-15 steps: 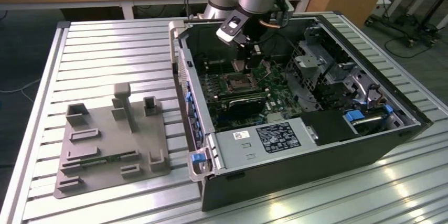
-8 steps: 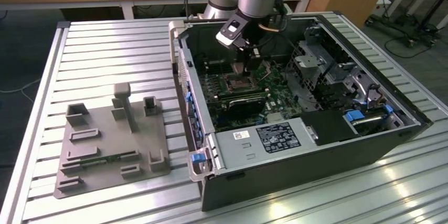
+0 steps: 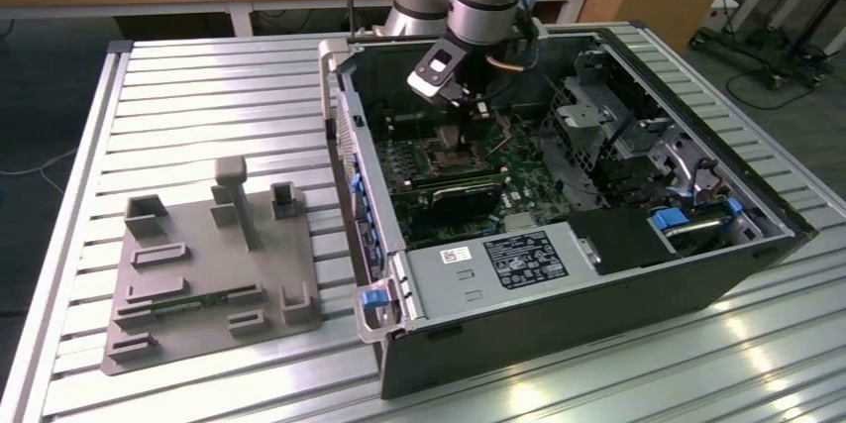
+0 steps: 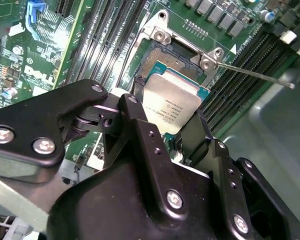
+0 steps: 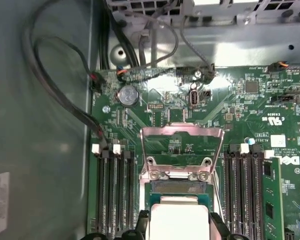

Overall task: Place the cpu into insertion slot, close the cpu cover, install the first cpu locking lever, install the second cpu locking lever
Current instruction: 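Place the cpu into insertion slot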

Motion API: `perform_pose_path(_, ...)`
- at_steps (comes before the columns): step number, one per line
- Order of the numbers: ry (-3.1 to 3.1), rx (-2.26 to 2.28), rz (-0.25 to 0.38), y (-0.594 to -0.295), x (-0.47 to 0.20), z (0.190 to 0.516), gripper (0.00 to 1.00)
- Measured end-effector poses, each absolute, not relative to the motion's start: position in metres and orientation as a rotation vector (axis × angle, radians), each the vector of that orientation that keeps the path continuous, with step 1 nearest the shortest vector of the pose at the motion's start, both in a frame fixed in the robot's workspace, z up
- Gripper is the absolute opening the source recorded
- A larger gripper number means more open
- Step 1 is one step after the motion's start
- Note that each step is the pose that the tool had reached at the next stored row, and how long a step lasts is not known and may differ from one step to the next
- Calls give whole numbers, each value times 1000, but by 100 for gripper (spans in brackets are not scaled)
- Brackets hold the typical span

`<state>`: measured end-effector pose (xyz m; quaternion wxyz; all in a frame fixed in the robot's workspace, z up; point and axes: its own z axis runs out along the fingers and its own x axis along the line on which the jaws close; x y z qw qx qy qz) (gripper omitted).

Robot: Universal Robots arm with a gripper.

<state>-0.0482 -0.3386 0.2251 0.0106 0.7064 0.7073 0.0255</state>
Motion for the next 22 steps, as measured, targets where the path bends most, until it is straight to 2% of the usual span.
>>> perform_pose_path(22,2190,2221,79,-339,-48,199,54)
